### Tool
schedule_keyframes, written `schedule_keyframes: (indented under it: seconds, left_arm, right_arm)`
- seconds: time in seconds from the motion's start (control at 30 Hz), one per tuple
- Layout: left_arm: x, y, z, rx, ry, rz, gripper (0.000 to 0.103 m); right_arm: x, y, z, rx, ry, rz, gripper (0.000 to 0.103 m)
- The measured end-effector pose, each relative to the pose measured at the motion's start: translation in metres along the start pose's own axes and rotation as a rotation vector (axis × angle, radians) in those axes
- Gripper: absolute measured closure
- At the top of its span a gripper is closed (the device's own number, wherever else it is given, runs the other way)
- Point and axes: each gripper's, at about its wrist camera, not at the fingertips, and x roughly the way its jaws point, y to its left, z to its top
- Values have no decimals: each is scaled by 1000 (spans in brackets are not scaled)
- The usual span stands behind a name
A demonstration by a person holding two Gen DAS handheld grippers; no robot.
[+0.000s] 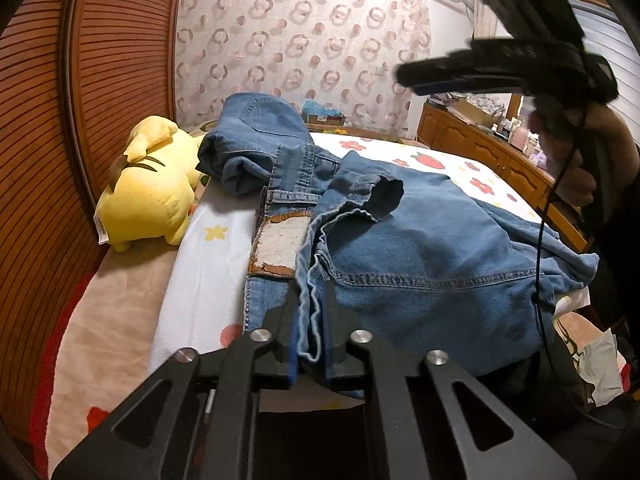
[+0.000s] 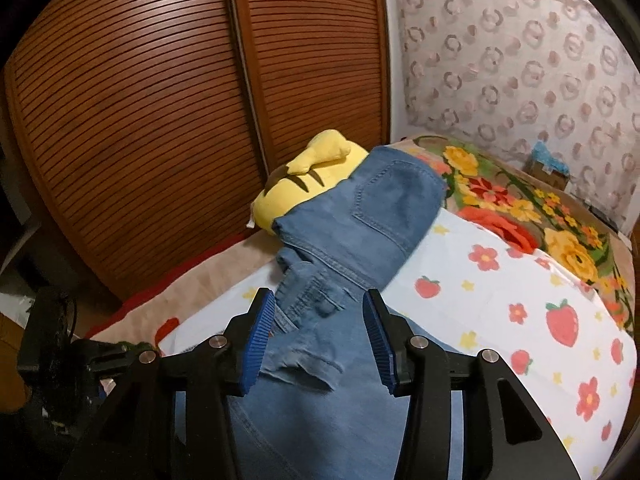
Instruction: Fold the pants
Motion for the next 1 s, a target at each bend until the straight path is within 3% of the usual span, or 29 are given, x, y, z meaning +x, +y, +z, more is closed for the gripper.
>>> schedule_keyframes:
  seconds: [0.07, 0.13, 0.3, 0.57, 1.0]
  left_arm:
    - [-1, 2, 1, -2, -3, 0, 77]
    - [-3, 4, 2, -7, -12, 2, 58]
    - [-7, 2, 9, -11, -37, 0, 36]
    - [5, -22, 25, 33, -51, -12, 36]
    - [31, -74, 52, 102, -54, -65, 36]
  right_arm:
    - [-12, -5, -8, 0, -4, -32, 55]
    - [-25, -12, -18, 4, -4, -70, 55]
    - [-51, -31, -49, 34, 2, -163, 55]
    - [-101, -47, -86, 141, -38, -253, 55]
    - [-200, -40, -118, 151, -129, -408, 55]
